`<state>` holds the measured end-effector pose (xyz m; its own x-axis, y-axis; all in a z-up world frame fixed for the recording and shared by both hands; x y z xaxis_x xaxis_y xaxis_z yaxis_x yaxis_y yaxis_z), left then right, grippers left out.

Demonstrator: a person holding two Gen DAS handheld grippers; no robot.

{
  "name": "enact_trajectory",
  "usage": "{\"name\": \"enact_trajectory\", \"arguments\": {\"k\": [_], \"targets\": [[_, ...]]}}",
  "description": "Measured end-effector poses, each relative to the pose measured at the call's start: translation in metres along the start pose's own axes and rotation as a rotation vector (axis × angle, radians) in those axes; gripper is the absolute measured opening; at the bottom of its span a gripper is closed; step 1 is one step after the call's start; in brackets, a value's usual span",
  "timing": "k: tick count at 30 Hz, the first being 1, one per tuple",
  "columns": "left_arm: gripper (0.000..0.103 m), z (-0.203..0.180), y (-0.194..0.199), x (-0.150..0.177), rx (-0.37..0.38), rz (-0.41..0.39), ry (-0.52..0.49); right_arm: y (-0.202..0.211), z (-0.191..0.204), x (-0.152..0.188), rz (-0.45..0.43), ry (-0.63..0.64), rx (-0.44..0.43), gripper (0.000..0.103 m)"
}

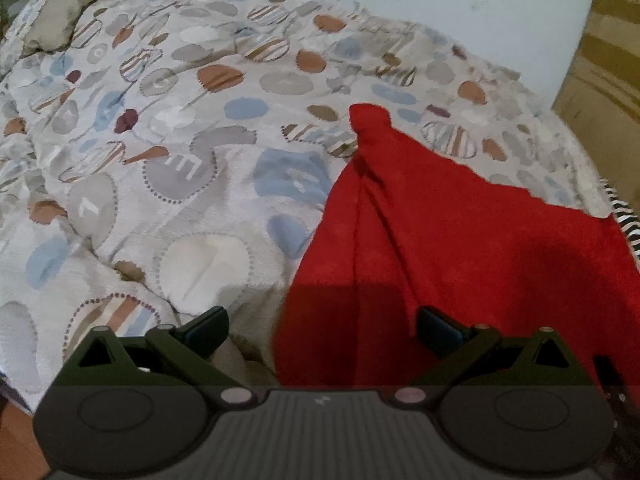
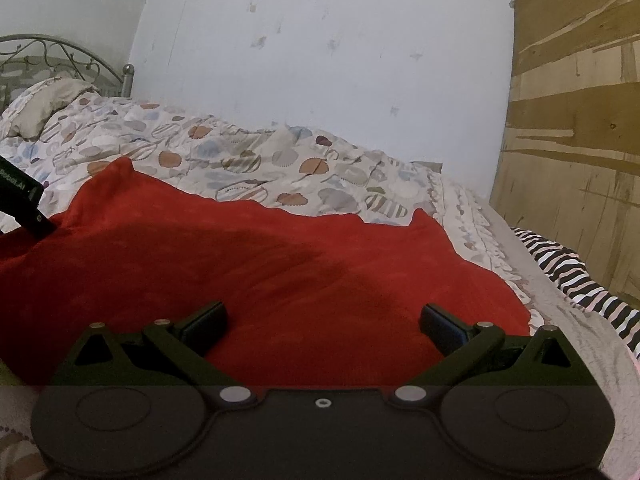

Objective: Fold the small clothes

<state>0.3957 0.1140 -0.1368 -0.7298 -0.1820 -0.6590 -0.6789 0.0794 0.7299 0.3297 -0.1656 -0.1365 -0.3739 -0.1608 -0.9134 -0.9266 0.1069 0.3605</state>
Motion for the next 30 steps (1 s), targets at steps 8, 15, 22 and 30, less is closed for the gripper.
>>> {"name": "enact_trajectory", "arguments": {"k": [8, 15, 22, 30], "targets": [[0.103, -0.011, 0.009, -0.005, -0.051, -0.126, -0.254, -0.001, -0.001, 0.0, -0.004, -0.003, -0.006, 0.103], [0.102, -0.033, 0.004, -0.011, 0.15, -0.157, -0.426, -0.001, 0.0, 0.0, 0.0, -0.004, -0.01, 0.103], [0.097, -0.008, -0.026, -0.011, 0.38, 0.033, -0.166, -0.001, 0.0, 0.0, 0.0, -0.004, -0.011, 0.103], [0.063, 0.022, -0.03, -0.014, 0.51, 0.037, 0.03, -0.001, 0.0, -0.001, -0.003, -0.005, -0.013, 0.103]]}}
Point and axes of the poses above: each gripper's, at about its wrist camera, not at the fingertips, and y roughly against the way its jaws point, z to its left, x to its underside, the point moved 10 cm from there along -y, roughly the way its jaws point, and after that the axes turned 1 degree about -x, right-handed, at the moved point
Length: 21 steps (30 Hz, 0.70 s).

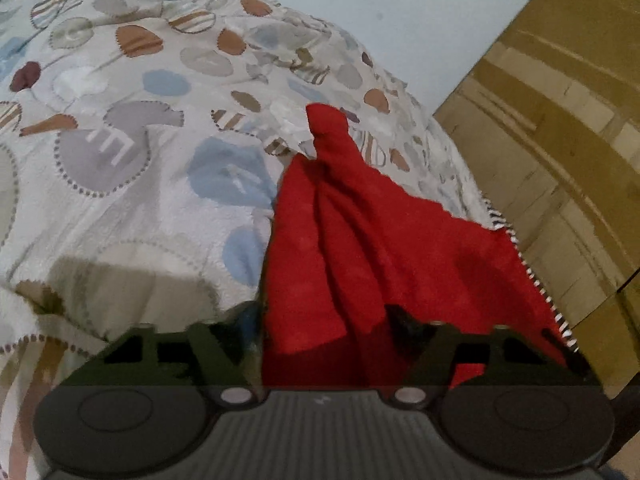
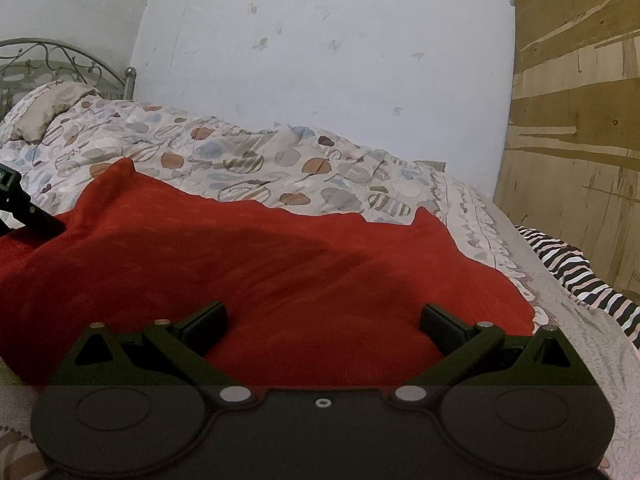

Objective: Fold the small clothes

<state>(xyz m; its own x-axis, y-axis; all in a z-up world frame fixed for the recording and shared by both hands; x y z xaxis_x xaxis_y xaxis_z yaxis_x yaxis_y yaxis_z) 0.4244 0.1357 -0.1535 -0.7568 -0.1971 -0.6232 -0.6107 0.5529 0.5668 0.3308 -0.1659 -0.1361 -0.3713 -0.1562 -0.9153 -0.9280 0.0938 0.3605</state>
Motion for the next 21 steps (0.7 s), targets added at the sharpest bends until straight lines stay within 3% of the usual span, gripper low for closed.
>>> {"name": "enact_trajectory", "arguments": {"k": [1, 5, 8, 9, 10, 13, 18, 21], "targets": [[0.056, -0.001, 0.002, -0.001, 0.013, -0.005, -0.001, 0.0, 0.0, 0.0, 0.0, 0.0, 0.0, 0.103], [0.055, -0.008, 0.001, -0.004, -0.021, -0.02, -0.061, 0.0, 0.0, 0.0, 0.0, 0.0, 0.0, 0.103], [0.057, -0.007, -0.006, -0.002, -0.03, 0.0, -0.024, 0.0, 0.0, 0.0, -0.002, 0.0, 0.0, 0.103], [0.053, -0.008, -0.004, -0.001, -0.025, -0.006, -0.007, 0.0, 0.0, 0.0, -0.003, 0.0, 0.0, 0.103], [0.039, -0.008, -0.002, -0.002, -0.019, -0.016, 0.002, 0.001, 0.0, -0.001, -0.004, -0.001, -0.001, 0.103], [0.025, -0.011, 0.008, -0.007, -0.034, -0.056, 0.02, 0.002, 0.0, -0.002, -0.007, -0.003, -0.006, 0.103], [0.021, -0.023, 0.02, -0.011, -0.081, -0.099, 0.052, 0.007, -0.003, -0.012, 0.041, 0.036, -0.056, 0.103], [0.02, -0.04, 0.023, -0.017, -0.16, -0.09, 0.042, 0.017, -0.016, -0.02, 0.031, 0.009, -0.032, 0.103]]}}
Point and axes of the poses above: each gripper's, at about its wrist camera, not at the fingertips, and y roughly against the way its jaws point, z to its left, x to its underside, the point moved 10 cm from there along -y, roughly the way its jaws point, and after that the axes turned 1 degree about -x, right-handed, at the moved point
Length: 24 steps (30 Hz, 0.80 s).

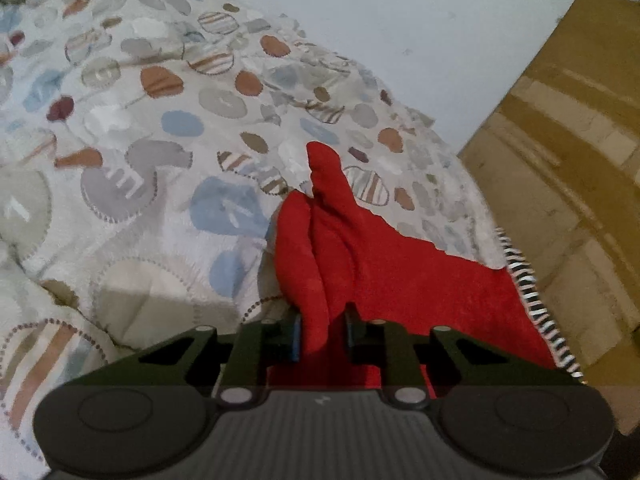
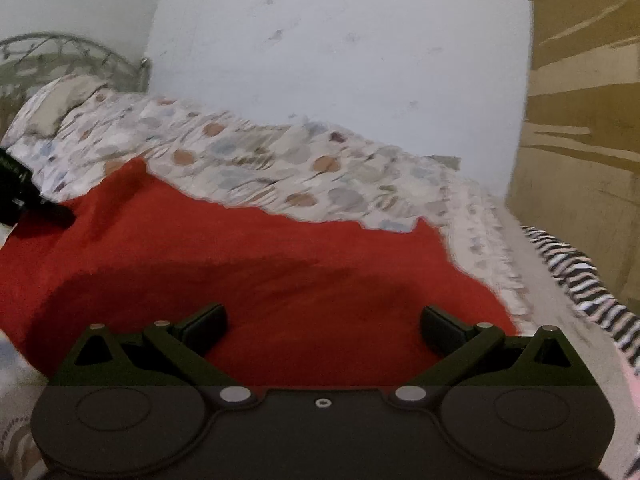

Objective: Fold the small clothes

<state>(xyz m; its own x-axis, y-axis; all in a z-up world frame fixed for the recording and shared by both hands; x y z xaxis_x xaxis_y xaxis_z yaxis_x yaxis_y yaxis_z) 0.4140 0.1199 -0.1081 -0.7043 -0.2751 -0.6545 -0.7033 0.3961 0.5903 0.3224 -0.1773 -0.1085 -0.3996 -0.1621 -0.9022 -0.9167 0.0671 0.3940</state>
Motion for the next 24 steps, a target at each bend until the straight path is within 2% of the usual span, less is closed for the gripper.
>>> {"name": "enact_trajectory", "arguments": {"k": [2, 3, 6, 10, 13, 15, 19, 21, 24], "targets": [[0.02, -0.022, 0.005, -0.007, -0.062, 0.008, -0.048, 0.01, -0.011, 0.0, -0.014, -0.015, 0.015, 0.103], [0.019, -0.036, 0.007, -0.011, -0.061, 0.009, -0.068, 0.016, -0.016, 0.001, -0.013, -0.023, 0.014, 0.103], [0.017, -0.087, 0.011, -0.022, 0.001, 0.027, -0.115, 0.034, -0.03, 0.003, -0.019, -0.035, 0.02, 0.103], [0.016, -0.164, 0.0, -0.027, 0.123, 0.073, -0.179, 0.053, -0.051, 0.006, -0.014, -0.004, 0.11, 0.103], [0.016, -0.217, -0.019, -0.013, 0.176, 0.116, -0.249, 0.066, -0.07, 0.01, -0.004, -0.02, 0.179, 0.103], [0.016, -0.243, -0.039, 0.007, 0.186, 0.167, -0.306, 0.074, -0.083, 0.015, 0.006, -0.045, 0.206, 0.103], [0.016, -0.25, -0.071, 0.055, 0.15, 0.256, -0.367, 0.082, -0.099, 0.032, 0.045, -0.067, 0.241, 0.103], [0.016, -0.242, -0.075, 0.065, 0.151, 0.254, -0.38, 0.083, -0.103, 0.038, 0.058, -0.065, 0.245, 0.103], [0.02, -0.235, -0.07, 0.064, 0.184, 0.236, -0.372, 0.082, -0.108, 0.039, 0.045, -0.023, 0.252, 0.103]]}}
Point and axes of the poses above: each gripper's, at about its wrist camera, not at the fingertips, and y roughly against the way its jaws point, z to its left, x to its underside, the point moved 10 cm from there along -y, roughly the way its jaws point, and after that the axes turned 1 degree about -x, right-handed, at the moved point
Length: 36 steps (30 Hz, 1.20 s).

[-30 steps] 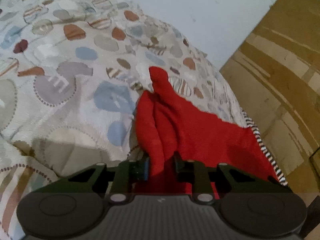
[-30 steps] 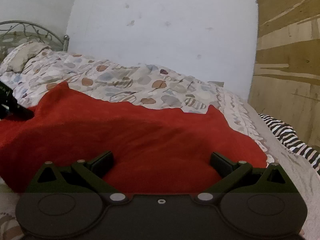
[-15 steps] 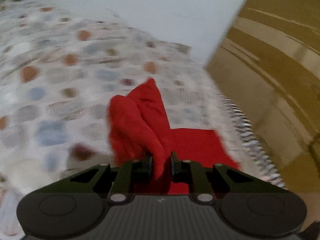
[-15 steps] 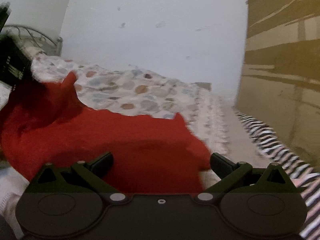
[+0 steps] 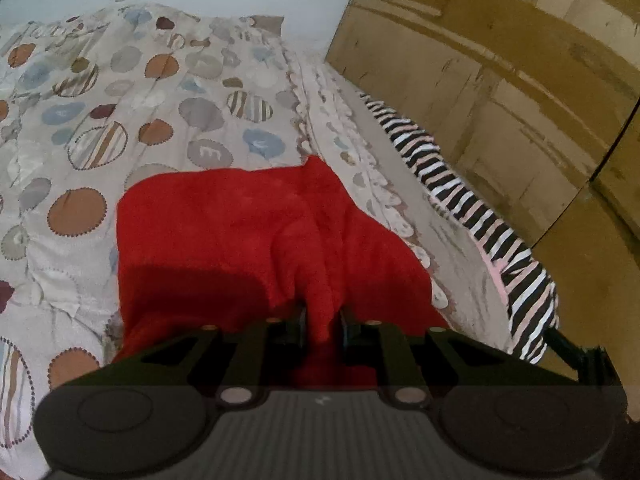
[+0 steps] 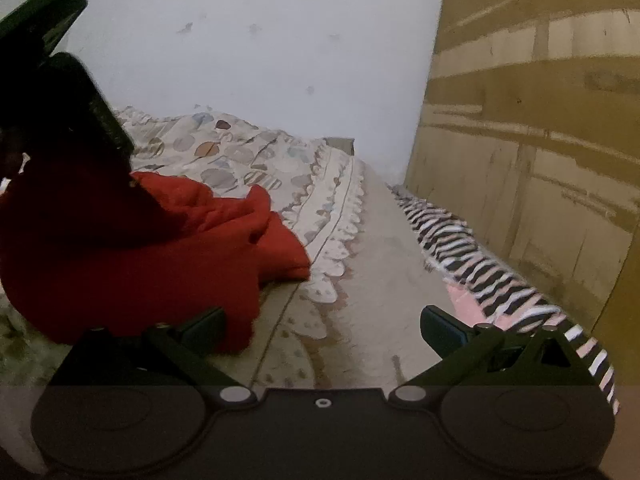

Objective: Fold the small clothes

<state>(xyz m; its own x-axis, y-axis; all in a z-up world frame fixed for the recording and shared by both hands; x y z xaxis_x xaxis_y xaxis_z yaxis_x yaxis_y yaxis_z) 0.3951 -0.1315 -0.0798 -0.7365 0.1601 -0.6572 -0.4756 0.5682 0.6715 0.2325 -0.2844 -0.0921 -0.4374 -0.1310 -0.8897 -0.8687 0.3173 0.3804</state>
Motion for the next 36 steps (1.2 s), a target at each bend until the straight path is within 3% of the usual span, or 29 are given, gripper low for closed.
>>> {"name": "enact_trajectory", "arguments": {"k": [3, 5, 7, 9, 11, 14, 18, 22, 26, 30, 34, 36], "targets": [[0.022, 0.007, 0.009, -0.004, 0.052, -0.019, 0.071, -0.006, -0.004, -0.008, -0.02, 0.011, 0.01, 0.103], [0.04, 0.008, 0.013, -0.01, 0.068, -0.029, 0.083, -0.012, -0.005, -0.013, -0.023, -0.004, 0.006, 0.103], [0.076, 0.002, 0.02, -0.015, 0.114, -0.057, 0.074, -0.021, -0.003, -0.016, -0.01, -0.012, 0.006, 0.103], [0.088, -0.009, 0.031, -0.018, 0.154, -0.097, 0.046, -0.032, -0.002, -0.012, 0.037, -0.02, 0.012, 0.103], [0.09, -0.017, 0.042, -0.02, 0.148, -0.135, -0.016, -0.042, -0.002, -0.005, 0.085, -0.024, 0.023, 0.103], [0.097, -0.023, 0.063, -0.022, 0.123, -0.208, -0.078, -0.045, -0.003, -0.004, 0.086, -0.031, 0.01, 0.103], [0.102, -0.01, 0.101, -0.017, 0.04, -0.336, -0.059, -0.044, -0.004, -0.008, 0.071, -0.007, 0.01, 0.103], [0.102, 0.024, 0.12, 0.004, -0.052, -0.353, 0.007, -0.033, -0.005, -0.029, -0.004, -0.019, -0.018, 0.103], [0.102, 0.056, 0.111, 0.03, -0.131, -0.282, 0.058, -0.031, 0.001, -0.057, -0.043, -0.098, -0.166, 0.103], [0.102, 0.073, 0.096, 0.05, -0.119, -0.235, 0.073, -0.04, 0.017, -0.084, -0.018, -0.259, -0.417, 0.103], [0.102, 0.068, 0.085, 0.056, -0.129, -0.235, -0.018, -0.065, 0.046, -0.089, 0.216, -0.517, -0.723, 0.103], [0.102, 0.064, 0.08, 0.055, -0.146, -0.248, -0.075, -0.079, 0.056, -0.086, 0.338, -0.647, -0.787, 0.103]]}}
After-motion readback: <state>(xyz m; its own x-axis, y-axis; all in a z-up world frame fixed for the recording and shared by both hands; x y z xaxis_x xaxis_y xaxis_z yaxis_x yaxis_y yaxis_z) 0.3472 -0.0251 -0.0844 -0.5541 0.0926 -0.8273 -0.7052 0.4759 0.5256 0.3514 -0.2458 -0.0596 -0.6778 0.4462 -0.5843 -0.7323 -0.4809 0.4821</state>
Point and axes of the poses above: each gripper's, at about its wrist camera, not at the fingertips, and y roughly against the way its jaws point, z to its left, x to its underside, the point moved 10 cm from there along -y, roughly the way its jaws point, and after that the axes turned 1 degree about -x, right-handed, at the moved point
